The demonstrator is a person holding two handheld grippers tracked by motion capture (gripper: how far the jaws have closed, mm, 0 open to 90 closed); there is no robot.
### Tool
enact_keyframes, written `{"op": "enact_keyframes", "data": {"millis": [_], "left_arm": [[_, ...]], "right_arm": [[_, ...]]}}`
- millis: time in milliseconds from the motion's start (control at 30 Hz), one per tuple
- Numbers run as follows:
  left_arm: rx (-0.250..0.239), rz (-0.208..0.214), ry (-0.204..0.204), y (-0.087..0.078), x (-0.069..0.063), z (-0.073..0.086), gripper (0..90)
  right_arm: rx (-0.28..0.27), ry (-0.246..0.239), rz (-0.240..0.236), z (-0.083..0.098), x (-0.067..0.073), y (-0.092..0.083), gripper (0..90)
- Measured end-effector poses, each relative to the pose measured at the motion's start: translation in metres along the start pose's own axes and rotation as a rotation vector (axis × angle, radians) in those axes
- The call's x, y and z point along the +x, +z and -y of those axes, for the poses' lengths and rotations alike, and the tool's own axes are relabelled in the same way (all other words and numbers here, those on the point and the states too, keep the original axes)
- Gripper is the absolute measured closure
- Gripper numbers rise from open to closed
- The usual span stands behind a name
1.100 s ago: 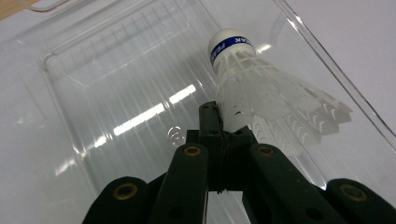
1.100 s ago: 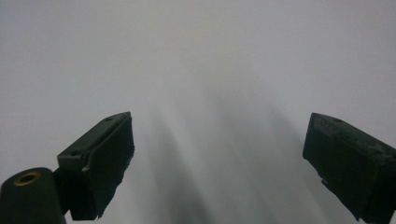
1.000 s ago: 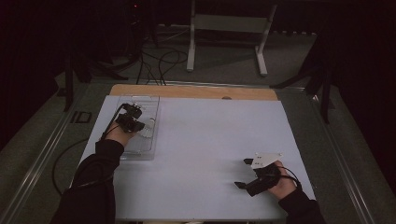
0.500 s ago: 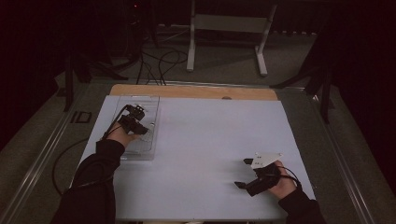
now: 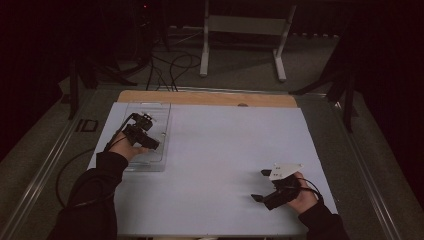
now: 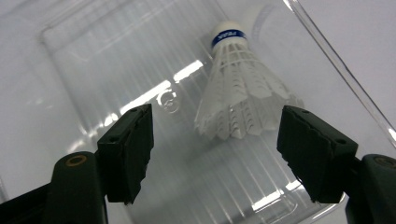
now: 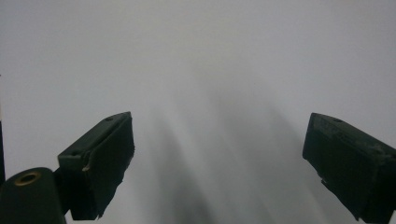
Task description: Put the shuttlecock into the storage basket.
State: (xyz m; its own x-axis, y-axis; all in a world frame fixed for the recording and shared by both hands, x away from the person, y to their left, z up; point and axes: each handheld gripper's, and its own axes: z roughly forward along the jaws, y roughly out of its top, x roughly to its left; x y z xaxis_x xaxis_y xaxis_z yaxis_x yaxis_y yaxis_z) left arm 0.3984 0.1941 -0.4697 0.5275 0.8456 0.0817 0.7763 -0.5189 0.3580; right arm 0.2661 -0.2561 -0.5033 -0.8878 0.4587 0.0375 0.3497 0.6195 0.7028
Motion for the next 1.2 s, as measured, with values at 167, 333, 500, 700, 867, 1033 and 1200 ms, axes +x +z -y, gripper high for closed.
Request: {"op": "enact_keyframes", "data": {"millis": [167,333,500,700,867,1033,1200], "left_arm": [[-0.015,0.019,0.002,-0.009,-0.002,0.004,19.4],[-0.031,0.011,0.017,-0.017,-0.005,0.007,17.0],[-0.045,0.034,0.017,-0.028,-0.008,0.009,13.6],[-0.076,0.098,0.033,-0.036,-0.008,0.010,0.1],[-0.100,0.113,0.041,-0.041,-0.010,0.007,0.0],[-0.125,0.127,0.039,-0.047,-0.012,0.005,0.0],[-0.134,0.136,0.071,-0.051,-0.017,0.002,0.0]], "right_arm": [[-0.002,0.003,0.001,0.000,0.000,-0.001,9.0],[0.001,0.005,0.004,0.001,0.000,-0.002,9.0],[0.001,0.004,0.005,0.001,0.000,-0.002,9.0],[-0.002,0.004,0.005,0.001,0.000,-0.003,9.0],[-0.005,0.009,0.005,0.001,0.000,-0.002,9.0],[-0.006,0.011,0.005,0.002,0.000,-0.002,9.0],[-0.006,0.012,0.003,0.002,0.000,-0.002,9.0]]}}
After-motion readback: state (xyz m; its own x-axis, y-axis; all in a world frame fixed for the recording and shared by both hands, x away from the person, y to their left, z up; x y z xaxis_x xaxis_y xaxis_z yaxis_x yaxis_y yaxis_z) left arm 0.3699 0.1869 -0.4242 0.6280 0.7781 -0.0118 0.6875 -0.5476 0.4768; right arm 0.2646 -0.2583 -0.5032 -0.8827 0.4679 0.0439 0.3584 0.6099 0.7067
